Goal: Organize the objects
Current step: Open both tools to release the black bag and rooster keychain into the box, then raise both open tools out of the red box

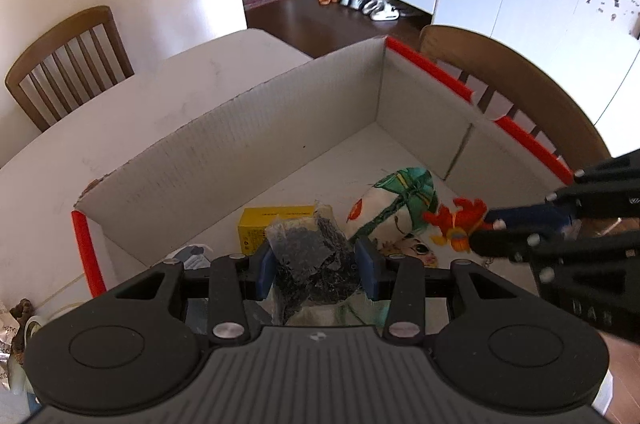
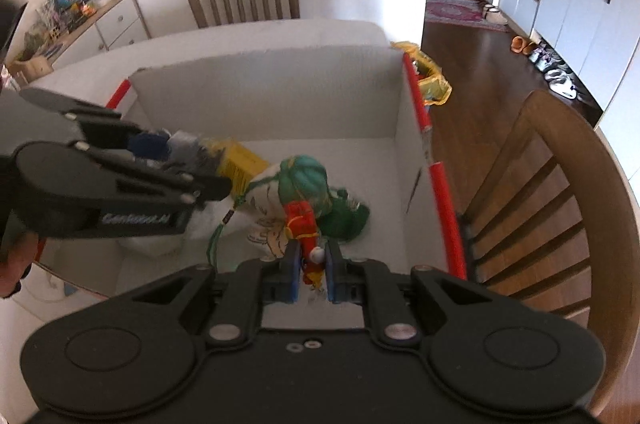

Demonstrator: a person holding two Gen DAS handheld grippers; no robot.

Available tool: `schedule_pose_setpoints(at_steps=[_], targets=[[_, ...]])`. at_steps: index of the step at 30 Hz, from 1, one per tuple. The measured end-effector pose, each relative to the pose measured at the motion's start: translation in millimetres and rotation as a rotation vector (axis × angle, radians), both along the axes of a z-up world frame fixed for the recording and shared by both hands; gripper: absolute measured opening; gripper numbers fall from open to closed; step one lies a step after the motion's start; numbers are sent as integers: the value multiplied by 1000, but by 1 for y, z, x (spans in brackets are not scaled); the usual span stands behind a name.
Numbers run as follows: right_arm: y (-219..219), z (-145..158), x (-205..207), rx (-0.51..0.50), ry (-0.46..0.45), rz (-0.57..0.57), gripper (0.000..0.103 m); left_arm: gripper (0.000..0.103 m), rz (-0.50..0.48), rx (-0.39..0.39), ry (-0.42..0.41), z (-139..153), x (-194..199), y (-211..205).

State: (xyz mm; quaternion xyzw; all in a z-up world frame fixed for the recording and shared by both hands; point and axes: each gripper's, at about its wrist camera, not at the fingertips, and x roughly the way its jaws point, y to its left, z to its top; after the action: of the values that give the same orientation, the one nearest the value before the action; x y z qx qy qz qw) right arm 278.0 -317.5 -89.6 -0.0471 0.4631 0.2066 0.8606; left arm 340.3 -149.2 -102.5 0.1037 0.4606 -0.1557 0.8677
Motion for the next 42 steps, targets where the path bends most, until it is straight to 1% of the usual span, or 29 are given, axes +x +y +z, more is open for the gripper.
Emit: schedule_pose_setpoints(at_steps=[8, 17, 20, 22, 24, 27, 34, 39, 42], targets=[[2, -12, 6, -4, 24, 16, 11, 41, -4, 19, 50, -18, 8, 0], [0, -9, 4, -10, 32, 33, 13, 44, -4, 23, 66, -23, 8, -1], [-2, -6, 1, -8, 28, 34, 16, 45, 10, 21, 64, -22, 8, 0], [-5, -2, 0, 0, 24, 35, 19, 47, 24, 18, 65, -21, 7, 1], [-6, 1, -2, 6, 20, 37, 21, 57, 35, 6, 61, -18, 6, 3], [-7, 5, -4, 3, 8, 38, 25, 65, 41, 2, 47, -14, 3, 3], [-10, 15, -10, 15, -20, 40, 34, 65, 49, -16, 25, -4, -7, 7], [-12, 28, -17, 29, -49, 43, 38, 66, 67, -35, -1, 8, -17, 13], [-13, 34, -22, 38, -62, 50, 43, 66, 75, -45, -21, 16, -25, 16]])
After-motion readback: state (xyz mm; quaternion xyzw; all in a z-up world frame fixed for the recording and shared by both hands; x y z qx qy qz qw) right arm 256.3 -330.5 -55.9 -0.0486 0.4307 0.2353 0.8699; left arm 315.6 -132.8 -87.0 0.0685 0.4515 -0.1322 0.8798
